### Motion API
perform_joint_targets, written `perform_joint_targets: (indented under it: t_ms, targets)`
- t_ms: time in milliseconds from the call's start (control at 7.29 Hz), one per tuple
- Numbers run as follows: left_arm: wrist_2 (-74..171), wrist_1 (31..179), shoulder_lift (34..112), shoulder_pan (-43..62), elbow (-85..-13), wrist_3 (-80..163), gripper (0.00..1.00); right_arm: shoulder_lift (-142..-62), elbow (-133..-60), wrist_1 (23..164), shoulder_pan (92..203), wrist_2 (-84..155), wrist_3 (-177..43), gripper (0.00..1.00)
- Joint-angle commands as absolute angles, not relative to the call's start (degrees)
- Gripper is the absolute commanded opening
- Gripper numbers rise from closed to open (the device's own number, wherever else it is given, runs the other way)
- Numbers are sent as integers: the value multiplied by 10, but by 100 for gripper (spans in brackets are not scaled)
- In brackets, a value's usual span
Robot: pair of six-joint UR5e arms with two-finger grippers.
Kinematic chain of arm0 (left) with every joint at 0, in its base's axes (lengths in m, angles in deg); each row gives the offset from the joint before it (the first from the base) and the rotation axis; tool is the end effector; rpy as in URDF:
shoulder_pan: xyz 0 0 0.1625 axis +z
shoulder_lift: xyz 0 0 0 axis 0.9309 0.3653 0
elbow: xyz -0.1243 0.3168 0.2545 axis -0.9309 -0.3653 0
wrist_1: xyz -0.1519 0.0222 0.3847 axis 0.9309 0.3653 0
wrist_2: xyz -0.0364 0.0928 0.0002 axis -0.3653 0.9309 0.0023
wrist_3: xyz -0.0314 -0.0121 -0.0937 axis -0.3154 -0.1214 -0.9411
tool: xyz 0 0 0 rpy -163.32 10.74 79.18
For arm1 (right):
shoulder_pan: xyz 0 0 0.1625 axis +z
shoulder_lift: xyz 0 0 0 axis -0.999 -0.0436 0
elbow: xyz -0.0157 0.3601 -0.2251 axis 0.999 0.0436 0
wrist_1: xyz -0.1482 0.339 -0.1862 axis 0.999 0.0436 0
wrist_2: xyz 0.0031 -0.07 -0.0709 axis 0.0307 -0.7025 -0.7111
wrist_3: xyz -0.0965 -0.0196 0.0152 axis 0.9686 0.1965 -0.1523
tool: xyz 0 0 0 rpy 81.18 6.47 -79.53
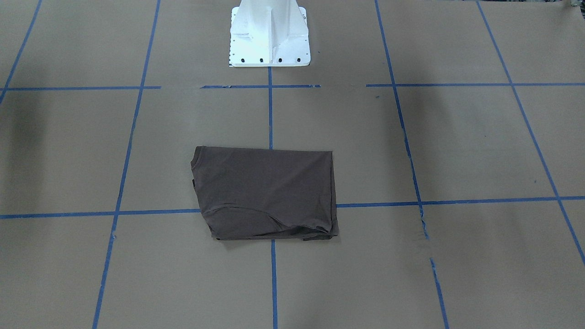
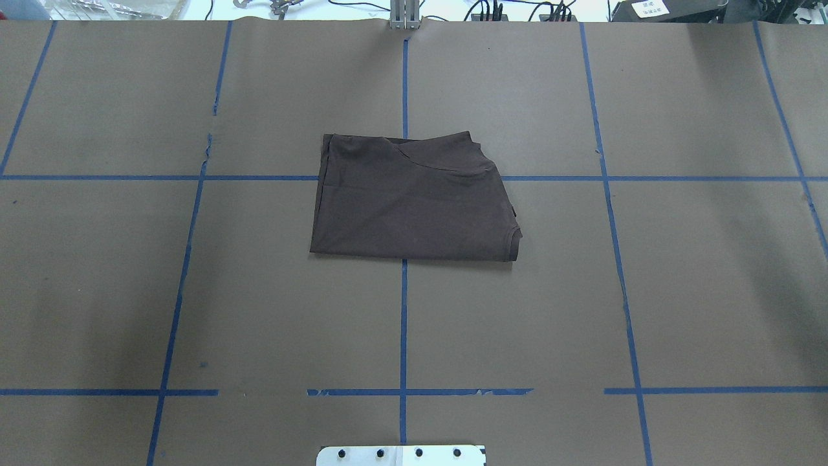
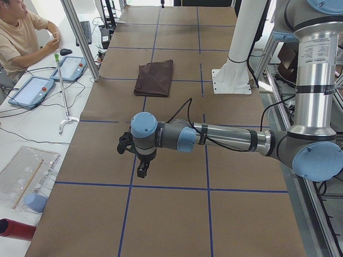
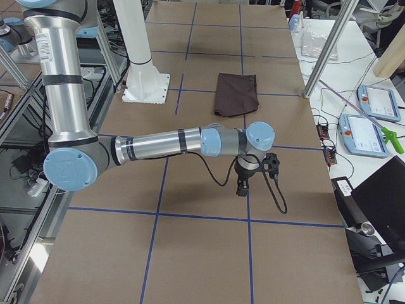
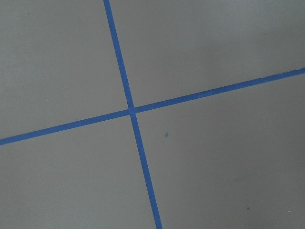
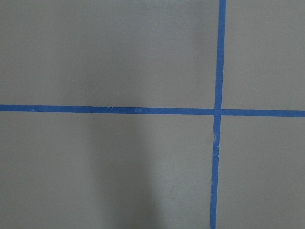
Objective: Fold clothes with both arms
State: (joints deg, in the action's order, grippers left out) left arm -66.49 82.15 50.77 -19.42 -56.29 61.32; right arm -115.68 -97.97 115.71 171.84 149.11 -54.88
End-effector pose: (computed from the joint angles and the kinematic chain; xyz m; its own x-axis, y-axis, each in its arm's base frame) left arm -0.0439 -0.4833 0.5982 0.6750 0.2304 -0.7010 -0.0957 0.9693 0.2264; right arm 0.0080 -0.5367 0.5788 0.6877 -0.0081 0.7259 0.0468 0.9984 -0.0331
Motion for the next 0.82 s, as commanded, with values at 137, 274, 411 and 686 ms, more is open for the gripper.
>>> perform_joint_targets:
  t_ms: [137,274,411,686]
  targets:
    - [-658,728,506,-194,-586,611,100,-1161,-982,1157,1719,1491,-549,100]
    - [-658,716,497,-197,-587,613,100,-1161,-983,1157,1719,1491,-548,100]
    - [-658,716,499,-196,-581,613,100,-1161,-982,1157,1719,1490,-548,100]
    - [-660,717,505,-197,-590,613,100,-1161,-982,1156,1719,1487,-548,100]
